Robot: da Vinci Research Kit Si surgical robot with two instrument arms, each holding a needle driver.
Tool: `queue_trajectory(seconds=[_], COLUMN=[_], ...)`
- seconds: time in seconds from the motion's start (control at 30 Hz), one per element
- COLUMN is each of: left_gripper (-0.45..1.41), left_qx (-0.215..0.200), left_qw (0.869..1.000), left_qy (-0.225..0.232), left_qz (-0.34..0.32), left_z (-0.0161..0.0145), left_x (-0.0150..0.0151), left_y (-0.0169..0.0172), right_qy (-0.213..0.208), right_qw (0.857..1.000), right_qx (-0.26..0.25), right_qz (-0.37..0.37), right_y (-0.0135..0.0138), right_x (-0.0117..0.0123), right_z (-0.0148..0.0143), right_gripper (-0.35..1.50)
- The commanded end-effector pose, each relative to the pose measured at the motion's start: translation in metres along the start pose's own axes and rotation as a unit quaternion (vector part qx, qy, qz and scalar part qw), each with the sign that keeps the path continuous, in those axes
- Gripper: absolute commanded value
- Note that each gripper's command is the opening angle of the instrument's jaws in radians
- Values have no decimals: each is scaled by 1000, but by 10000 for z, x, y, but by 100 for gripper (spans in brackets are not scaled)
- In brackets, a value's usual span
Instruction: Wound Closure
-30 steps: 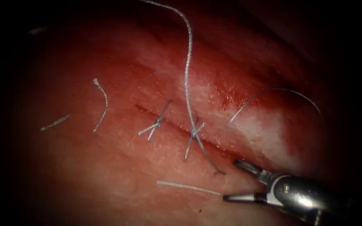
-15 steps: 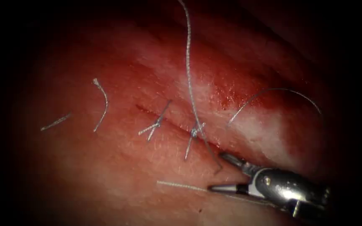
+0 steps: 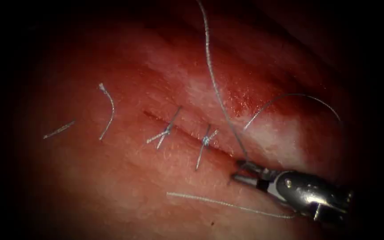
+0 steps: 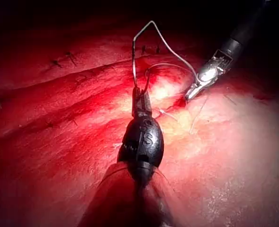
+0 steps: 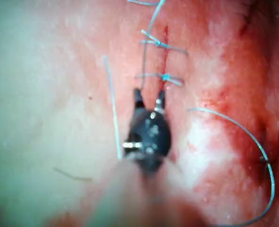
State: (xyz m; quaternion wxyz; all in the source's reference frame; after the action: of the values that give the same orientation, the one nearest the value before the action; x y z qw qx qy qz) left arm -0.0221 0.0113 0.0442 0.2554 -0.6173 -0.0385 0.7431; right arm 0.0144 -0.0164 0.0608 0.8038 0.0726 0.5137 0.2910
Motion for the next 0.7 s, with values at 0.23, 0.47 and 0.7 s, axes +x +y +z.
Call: queue_trajectory(seconds=[0.23,0.47,0.7], left_gripper=[-45,-45,-45], left_qx=[-1,0,4], left_qw=[1000,1000,1000], left_qy=[0,1,3], left_qz=[0,1,7], left_z=[5,10,18], left_x=[-7,-10,-22], left_y=[3,6,6], right_qy=[16,23,35], right_qw=[999,999,998], right_qx=[28,43,60], right_qz=[3,9,3], right_y=[-18,-49,-98], right_x=[8,27,72], right_z=[1,-14,-33], right_gripper=[-35,-35,-35])
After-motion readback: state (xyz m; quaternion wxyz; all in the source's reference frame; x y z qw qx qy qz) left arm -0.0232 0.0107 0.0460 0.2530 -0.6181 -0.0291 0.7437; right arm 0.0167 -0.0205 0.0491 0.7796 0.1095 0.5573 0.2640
